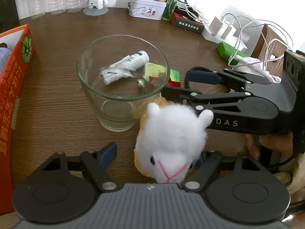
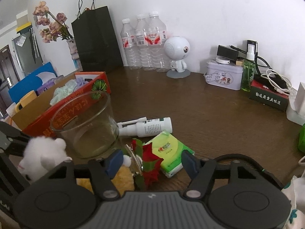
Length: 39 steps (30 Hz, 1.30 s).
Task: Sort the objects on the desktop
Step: 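Lower the left tool around the alpaca while the right tool reaches toward the red rose, then close the left tool on the alpaca while the right tool closes on the red rose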
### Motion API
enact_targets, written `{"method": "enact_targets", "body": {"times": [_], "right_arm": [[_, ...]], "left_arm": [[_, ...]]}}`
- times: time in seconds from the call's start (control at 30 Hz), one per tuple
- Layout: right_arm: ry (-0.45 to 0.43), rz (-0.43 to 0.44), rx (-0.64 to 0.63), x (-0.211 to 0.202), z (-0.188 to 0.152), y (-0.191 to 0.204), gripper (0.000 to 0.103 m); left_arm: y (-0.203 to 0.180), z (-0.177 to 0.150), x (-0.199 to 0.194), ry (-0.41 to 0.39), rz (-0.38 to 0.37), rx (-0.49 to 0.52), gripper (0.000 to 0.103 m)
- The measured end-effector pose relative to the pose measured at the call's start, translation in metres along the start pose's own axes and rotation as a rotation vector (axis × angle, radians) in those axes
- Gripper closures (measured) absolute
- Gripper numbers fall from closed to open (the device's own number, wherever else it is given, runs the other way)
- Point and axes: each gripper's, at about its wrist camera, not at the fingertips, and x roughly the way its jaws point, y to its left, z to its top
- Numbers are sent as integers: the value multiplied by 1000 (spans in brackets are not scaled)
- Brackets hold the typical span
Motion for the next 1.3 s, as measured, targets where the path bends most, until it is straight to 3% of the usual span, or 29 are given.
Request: {"method": "enact_targets", "body": {"times": [0.13,0.43,0.57,0.7,0.83,1.1,1.3], "right_arm": [[-20,-33,-9,-4,-3,6,39],[-89,-155,-199,-17,-18,33,39],[-76,-151,-221,-16,-18,31,40],[-59,-136,-228,-13,-17,28,42],[-29,-127,-251,-7,-17,28,51],[31,-113,-281,1,-16,29,59],[93,-101,-345,9,-23,37,81]], "left_arm": [[2,0,1,5,-3,-16,22],[5,-1,3,19,-21,-27,22],[7,-1,3,17,-26,-31,24],[8,-1,3,17,-45,-34,33],[8,-1,3,17,-60,-38,40],[8,-1,3,19,-67,-39,42],[8,-1,2,19,-69,-40,44]]}}
